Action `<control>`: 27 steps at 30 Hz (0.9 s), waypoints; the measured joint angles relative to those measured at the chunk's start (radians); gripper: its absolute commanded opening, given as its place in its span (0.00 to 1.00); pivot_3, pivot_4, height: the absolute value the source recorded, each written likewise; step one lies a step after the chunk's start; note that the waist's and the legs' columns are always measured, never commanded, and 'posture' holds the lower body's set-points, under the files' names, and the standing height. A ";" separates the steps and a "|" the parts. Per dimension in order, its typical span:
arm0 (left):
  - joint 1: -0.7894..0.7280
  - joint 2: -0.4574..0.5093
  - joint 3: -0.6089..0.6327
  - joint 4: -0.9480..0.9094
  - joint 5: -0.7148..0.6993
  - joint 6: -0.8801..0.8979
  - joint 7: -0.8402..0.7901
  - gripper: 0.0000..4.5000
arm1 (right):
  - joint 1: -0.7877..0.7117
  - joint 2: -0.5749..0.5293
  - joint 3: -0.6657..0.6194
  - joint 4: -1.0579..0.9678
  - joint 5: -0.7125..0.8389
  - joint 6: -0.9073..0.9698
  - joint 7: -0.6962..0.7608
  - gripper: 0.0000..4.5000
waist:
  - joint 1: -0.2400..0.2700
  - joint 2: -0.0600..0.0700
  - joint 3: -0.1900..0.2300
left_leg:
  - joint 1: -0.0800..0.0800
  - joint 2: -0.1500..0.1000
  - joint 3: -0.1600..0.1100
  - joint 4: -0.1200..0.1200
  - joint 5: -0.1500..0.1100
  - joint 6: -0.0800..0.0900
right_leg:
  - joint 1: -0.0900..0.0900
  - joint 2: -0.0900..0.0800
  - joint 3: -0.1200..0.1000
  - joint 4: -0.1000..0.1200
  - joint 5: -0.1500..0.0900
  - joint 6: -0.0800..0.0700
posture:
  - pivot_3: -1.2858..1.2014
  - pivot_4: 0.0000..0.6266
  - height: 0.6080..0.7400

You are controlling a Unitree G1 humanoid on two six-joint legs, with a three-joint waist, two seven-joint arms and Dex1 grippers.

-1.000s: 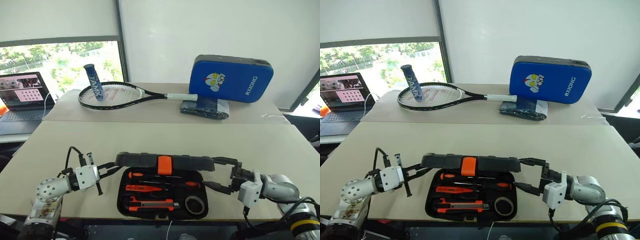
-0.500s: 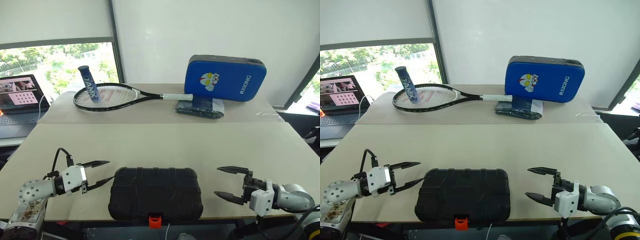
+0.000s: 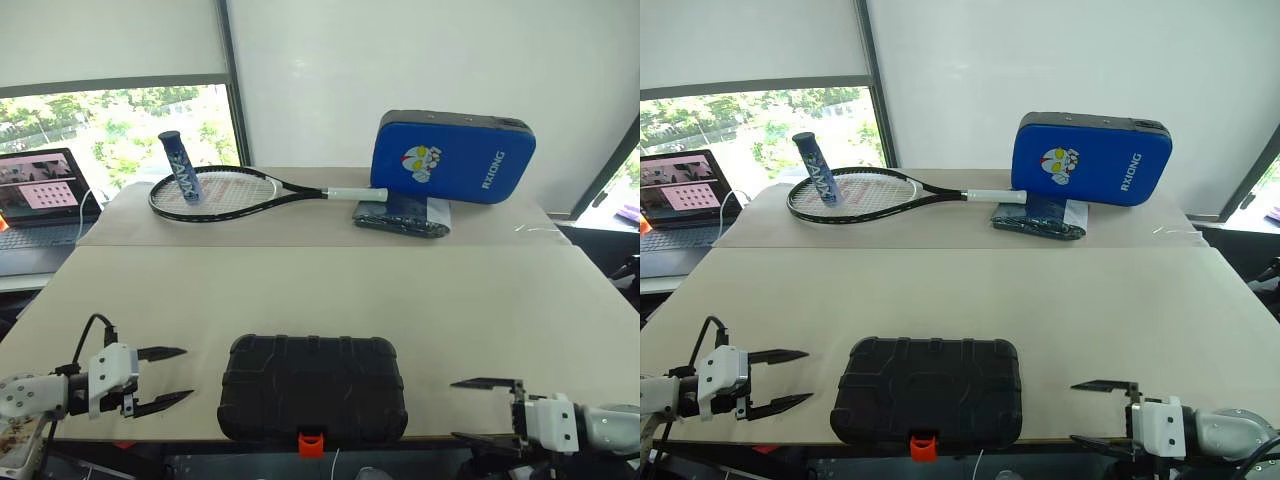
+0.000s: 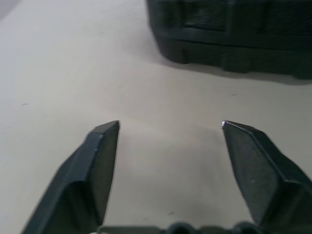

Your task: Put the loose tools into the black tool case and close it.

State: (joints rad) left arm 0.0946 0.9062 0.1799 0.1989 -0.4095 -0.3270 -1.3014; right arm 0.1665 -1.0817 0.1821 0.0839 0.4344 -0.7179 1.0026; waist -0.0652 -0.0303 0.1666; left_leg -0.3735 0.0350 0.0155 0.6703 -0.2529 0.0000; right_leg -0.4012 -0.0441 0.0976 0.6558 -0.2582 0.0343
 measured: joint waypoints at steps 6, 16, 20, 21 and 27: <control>0.023 -0.040 -0.050 -0.124 0.025 0.072 0.028 0.00 | -0.108 0.097 0.009 -0.108 -0.073 0.235 -0.009 0.08 | 0.009 -0.001 0.000 | -0.001 -0.002 0.001 0.001 0.000 0.000 | -0.001 0.002 0.000 0.000 -0.002 0.002 | 0.52 0.24 1.00; 0.015 -0.065 -0.112 -0.230 0.057 0.252 0.094 0.00 | -0.303 0.243 0.023 -0.095 -0.178 0.506 -0.004 0.01 | 0.022 -0.001 0.000 | -0.005 -0.002 0.000 0.002 0.000 0.000 | -0.004 0.002 -0.001 0.000 -0.001 0.000 | 0.52 0.24 1.00; -0.043 -0.152 -0.149 -0.247 0.062 0.364 0.168 0.00 | -0.435 0.321 0.022 0.006 -0.239 0.582 -0.023 0.01 | 0.021 -0.001 0.001 | -0.007 -0.002 0.000 0.007 0.000 0.000 | -0.004 0.002 -0.002 0.001 0.000 0.001 | 0.52 0.24 1.00; -0.059 -0.171 -0.163 -0.250 0.064 0.380 0.183 0.00 | -0.468 0.342 0.023 0.033 -0.256 0.603 -0.030 0.01 | 0.022 -0.001 0.001 | -0.008 -0.002 -0.001 0.008 0.000 0.000 | -0.005 0.002 -0.002 0.001 0.001 0.002 | 0.52 0.24 1.00; -0.173 -0.264 -0.221 -0.262 0.109 0.441 0.289 0.00 | -0.697 0.461 0.036 0.206 -0.377 0.651 -0.133 0.01 | 0.022 -0.003 0.002 | -0.018 -0.003 -0.002 0.008 0.000 0.000 | -0.015 0.002 -0.002 0.003 0.002 0.001 | 0.52 0.24 1.00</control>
State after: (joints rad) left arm -0.0780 0.6422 -0.0414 -0.0627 -0.3001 0.1142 -1.0127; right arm -0.5309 -0.6209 0.2179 0.2901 0.0578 -0.0666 0.8696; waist -0.0427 -0.0328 0.1684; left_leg -0.3915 0.0319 0.0135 0.6783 -0.2529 -0.0002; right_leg -0.4165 -0.0424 0.0953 0.6587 -0.2562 0.0349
